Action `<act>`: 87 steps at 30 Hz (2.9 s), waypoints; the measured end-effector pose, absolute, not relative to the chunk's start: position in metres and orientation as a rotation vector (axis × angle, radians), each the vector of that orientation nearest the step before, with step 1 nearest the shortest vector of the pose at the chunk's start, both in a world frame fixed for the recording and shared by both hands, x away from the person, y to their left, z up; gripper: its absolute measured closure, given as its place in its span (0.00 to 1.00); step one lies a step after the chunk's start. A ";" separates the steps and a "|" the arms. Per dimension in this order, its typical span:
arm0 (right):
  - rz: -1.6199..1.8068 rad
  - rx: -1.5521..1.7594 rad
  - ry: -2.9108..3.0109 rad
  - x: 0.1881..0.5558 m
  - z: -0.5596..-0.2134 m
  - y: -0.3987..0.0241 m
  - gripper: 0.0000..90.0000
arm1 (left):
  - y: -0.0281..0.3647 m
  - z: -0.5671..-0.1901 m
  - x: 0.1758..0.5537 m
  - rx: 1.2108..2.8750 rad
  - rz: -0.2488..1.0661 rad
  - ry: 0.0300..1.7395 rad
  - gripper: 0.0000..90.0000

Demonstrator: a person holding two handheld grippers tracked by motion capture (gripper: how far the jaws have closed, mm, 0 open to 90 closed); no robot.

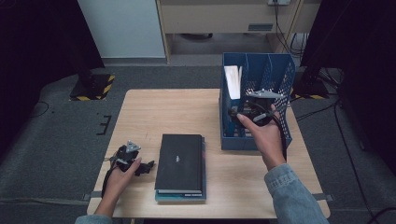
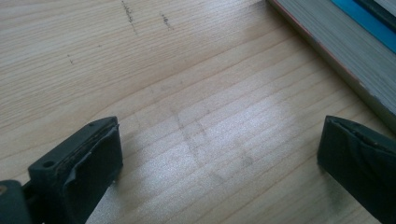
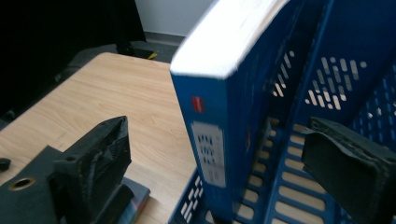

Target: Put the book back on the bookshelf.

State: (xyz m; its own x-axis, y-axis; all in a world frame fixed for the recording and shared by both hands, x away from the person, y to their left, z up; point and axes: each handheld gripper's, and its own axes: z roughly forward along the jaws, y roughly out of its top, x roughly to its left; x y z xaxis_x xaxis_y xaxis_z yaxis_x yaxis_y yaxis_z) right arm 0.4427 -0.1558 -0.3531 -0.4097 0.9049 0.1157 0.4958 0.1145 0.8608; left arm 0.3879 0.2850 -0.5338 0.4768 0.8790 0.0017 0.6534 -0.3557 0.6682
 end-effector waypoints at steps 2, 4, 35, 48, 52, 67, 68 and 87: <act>1.232 1.356 1.969 0.440 -0.356 -0.157 0.10 | 0.285 -0.534 0.388 2.125 0.485 1.264 0.00; 1.227 1.351 1.976 0.439 -0.358 -0.157 0.10 | 0.285 -0.534 0.388 2.125 0.485 1.265 0.00; 1.160 1.169 2.268 0.388 -0.400 -0.128 0.15 | 0.286 -0.530 0.383 2.136 0.482 1.257 0.03; 1.168 1.181 2.335 0.363 -0.437 -0.094 0.18 | 0.291 -0.506 0.368 2.011 0.484 1.232 0.05; 1.190 1.162 2.371 0.361 -0.440 -0.084 0.20 | 0.289 -0.496 0.360 1.961 0.488 1.216 0.06; 1.176 1.111 2.467 0.352 -0.460 -0.060 0.20 | 0.240 -0.473 0.343 1.950 0.366 1.040 0.13; 1.180 1.113 2.475 0.352 -0.460 -0.059 0.20 | 0.237 -0.474 0.344 1.958 0.357 1.036 0.14; 1.153 1.107 2.552 0.360 -0.468 -0.048 0.12 | 0.215 -0.477 0.361 2.041 0.243 1.006 0.19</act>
State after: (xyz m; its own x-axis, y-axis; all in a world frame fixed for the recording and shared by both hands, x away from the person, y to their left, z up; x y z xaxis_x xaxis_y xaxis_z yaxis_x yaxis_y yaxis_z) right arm 0.3596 -0.0483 -0.4678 -0.7224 0.6703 0.1699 0.5706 0.4391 0.6940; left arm 0.3605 0.2147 -0.4770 0.6609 0.7299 -0.1742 0.5700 -0.3373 0.7492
